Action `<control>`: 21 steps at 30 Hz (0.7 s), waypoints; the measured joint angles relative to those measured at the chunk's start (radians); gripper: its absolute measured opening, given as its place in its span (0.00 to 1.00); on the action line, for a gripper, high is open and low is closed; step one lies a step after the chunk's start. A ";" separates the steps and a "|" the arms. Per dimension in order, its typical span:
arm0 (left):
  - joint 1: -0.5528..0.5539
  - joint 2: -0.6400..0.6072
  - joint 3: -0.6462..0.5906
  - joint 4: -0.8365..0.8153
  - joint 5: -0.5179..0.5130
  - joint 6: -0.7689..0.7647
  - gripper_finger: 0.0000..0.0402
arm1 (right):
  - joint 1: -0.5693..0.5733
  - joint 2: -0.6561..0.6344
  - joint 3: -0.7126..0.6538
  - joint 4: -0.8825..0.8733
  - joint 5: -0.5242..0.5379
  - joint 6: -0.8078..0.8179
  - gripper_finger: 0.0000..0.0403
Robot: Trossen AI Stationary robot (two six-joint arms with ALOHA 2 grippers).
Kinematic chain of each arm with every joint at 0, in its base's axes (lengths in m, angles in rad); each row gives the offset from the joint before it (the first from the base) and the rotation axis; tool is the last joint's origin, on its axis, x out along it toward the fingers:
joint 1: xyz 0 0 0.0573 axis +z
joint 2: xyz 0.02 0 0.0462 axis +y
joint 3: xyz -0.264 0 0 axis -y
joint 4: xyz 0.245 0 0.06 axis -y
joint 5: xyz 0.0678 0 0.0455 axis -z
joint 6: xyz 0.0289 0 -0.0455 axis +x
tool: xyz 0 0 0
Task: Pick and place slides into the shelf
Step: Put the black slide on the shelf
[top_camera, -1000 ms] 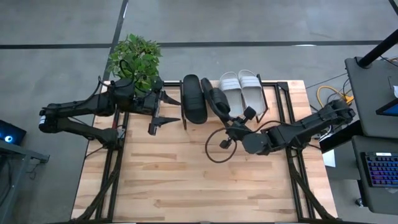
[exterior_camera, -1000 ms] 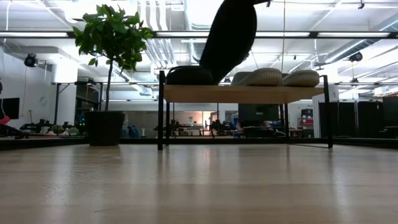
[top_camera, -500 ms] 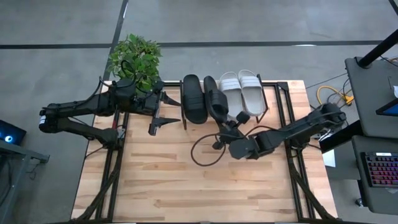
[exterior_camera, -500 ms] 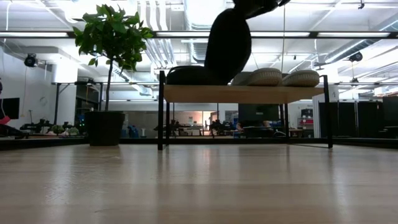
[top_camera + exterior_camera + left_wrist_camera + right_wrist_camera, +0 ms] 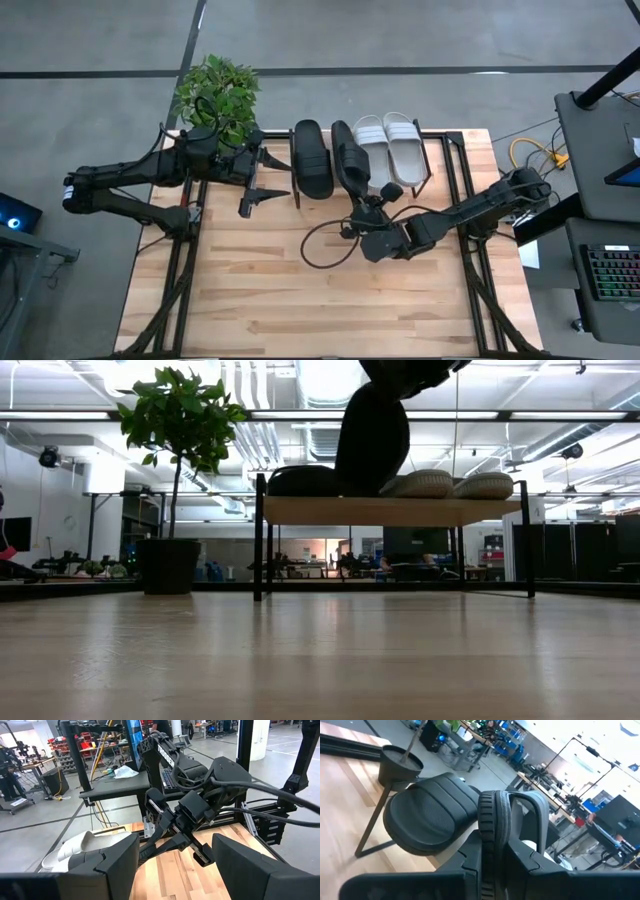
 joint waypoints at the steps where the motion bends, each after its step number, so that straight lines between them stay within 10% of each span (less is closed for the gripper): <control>1: 0.000 0.000 0.000 -0.002 0.000 0.000 0.58 | 0.000 -0.001 0.002 -0.021 0.000 0.013 0.10; 21: 0.000 0.000 0.000 -0.006 0.000 -0.014 0.58 | 0.022 0.002 0.089 -0.423 -0.031 0.262 0.10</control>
